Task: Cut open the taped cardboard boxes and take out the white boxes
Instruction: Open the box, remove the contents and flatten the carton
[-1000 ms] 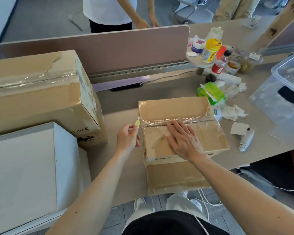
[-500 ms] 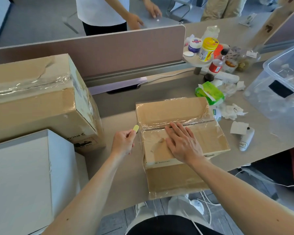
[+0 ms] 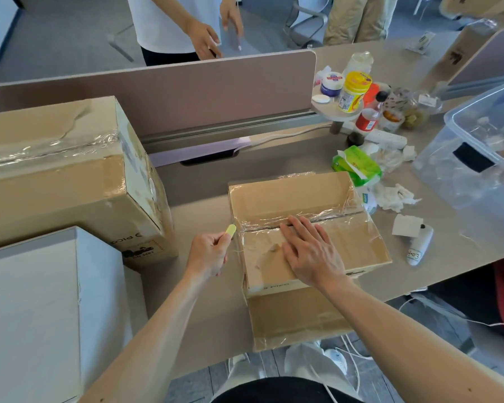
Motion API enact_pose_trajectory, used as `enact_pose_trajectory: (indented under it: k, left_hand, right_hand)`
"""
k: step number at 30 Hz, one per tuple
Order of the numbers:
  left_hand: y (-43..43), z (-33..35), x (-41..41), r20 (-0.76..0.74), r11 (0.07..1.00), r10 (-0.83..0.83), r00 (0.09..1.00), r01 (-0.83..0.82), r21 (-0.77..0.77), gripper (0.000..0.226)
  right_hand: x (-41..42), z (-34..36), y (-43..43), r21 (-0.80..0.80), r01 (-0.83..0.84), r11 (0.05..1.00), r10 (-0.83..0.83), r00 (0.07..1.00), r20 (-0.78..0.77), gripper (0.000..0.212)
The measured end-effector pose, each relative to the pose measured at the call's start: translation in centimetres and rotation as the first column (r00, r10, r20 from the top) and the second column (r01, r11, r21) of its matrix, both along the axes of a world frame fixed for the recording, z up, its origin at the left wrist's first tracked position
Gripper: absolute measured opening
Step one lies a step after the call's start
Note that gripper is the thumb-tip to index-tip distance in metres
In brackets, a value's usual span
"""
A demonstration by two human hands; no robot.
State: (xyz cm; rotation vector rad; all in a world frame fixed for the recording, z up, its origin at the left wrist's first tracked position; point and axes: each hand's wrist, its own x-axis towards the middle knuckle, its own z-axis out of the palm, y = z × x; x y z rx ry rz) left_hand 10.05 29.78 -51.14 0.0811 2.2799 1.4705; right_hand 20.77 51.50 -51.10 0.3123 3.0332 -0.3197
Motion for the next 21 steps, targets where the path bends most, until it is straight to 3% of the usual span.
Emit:
enact_pose_trajectory:
  k: [17, 21]
  left_hand:
    - [-0.4, -0.3, 2.5, -0.081, 0.995, -0.067, 0.994, 0.061, -0.075, 0.049]
    - [-0.6, 0.0, 3.4, -0.155, 0.981, -0.175, 0.972, 0.159, -0.109, 0.051]
  right_hand:
    - [0.0, 0.7, -0.4, 0.002, 0.007, 1.000, -0.007, 0.999, 0.033, 0.068]
    - [-0.1, 0.7, -0.4, 0.002, 0.012, 1.000, -0.012, 0.999, 0.031, 0.068]
